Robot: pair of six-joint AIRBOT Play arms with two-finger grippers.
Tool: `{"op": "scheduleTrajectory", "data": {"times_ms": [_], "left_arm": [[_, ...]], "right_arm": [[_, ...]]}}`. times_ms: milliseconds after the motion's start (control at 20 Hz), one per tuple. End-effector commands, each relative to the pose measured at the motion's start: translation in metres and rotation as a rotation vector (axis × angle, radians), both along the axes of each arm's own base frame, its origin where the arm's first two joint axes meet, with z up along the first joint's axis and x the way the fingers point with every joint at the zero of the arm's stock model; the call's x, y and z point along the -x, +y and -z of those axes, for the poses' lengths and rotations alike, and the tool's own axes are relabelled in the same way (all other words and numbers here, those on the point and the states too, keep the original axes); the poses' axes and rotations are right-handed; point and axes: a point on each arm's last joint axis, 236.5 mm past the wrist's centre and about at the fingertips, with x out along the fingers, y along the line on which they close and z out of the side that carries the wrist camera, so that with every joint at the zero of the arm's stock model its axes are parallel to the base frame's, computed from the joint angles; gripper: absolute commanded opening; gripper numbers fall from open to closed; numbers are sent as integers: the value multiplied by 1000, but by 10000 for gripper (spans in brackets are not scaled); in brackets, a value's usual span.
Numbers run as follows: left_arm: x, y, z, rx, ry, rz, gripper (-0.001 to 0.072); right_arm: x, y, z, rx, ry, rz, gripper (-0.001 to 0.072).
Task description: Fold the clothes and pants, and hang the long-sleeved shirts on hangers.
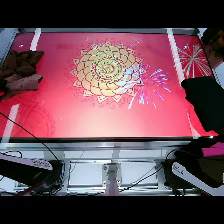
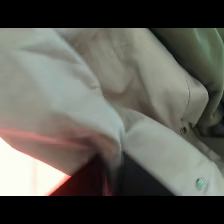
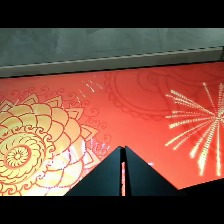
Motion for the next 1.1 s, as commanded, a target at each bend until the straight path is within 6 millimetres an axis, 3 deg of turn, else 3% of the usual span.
{"op": "scheduleTrajectory", "data": {"times_ms": [0,100,200,400,500,650,800,950,1050], "left_arm": [[-2,-6,-1,-4,6,27,17],[-4,-20,-13,-4,14,72,17],[-8,-38,-40,-13,-6,112,18],[-21,-86,-136,-111,-134,200,18],[-25,-124,-192,-168,-221,263,17],[-22,-202,-268,-231,-353,394,17],[-10,-294,-319,-295,-456,585,17],[7,-385,-343,-311,-533,783,16],[18,-439,-346,-325,-557,916,17]], "right_arm": [[0,1,0,0,-1,-1,17],[0,1,0,0,-1,-1,17],[0,1,0,0,-1,-1,17],[0,1,0,0,-1,-1,17],[0,1,0,0,-1,-1,17],[0,1,0,0,-1,-1,17],[0,1,0,0,-1,-1,17],[0,1,0,0,-1,-1,17],[0,1,0,0,-1,-1,17]]}}
